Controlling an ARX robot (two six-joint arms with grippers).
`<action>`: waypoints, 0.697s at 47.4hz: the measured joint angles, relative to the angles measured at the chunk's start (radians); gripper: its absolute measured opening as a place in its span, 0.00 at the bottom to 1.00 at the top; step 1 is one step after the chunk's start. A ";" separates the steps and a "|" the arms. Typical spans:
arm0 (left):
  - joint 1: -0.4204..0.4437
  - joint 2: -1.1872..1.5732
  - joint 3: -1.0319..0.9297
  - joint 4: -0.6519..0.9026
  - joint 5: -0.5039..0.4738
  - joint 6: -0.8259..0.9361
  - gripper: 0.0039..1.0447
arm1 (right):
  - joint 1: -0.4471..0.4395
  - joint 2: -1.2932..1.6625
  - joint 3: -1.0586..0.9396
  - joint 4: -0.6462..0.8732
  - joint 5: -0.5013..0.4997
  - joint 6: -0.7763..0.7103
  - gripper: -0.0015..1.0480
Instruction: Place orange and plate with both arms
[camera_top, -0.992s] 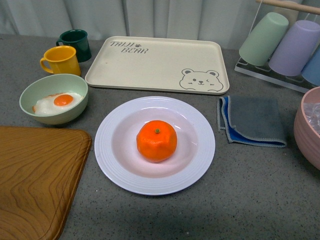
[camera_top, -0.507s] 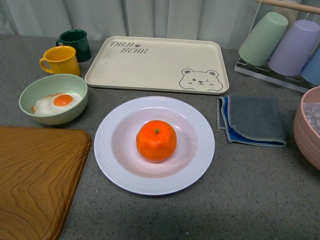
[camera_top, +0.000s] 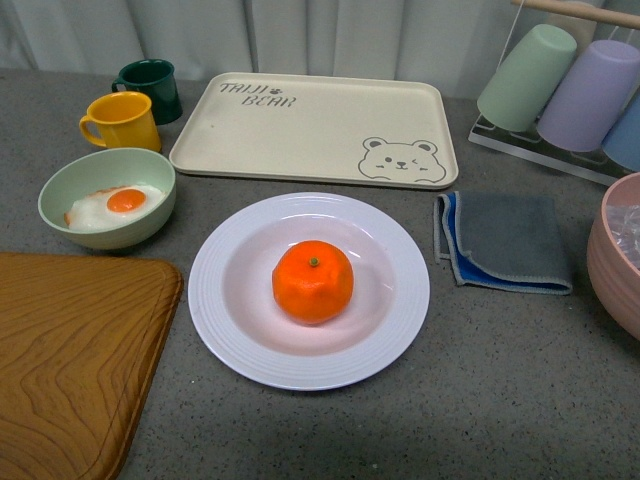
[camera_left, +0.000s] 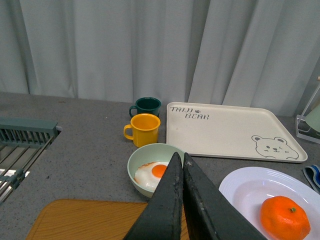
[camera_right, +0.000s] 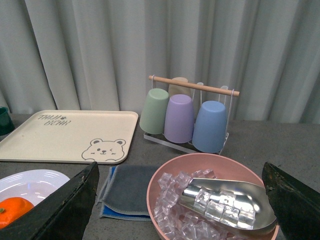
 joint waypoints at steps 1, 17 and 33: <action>0.000 -0.004 0.000 -0.005 0.000 0.000 0.03 | 0.000 0.000 0.000 0.000 0.000 0.000 0.91; 0.000 -0.195 0.000 -0.216 0.000 0.000 0.03 | 0.000 0.000 0.000 0.000 0.000 0.000 0.91; 0.000 -0.215 0.000 -0.224 0.000 0.000 0.16 | 0.000 0.000 0.000 0.000 0.000 0.000 0.91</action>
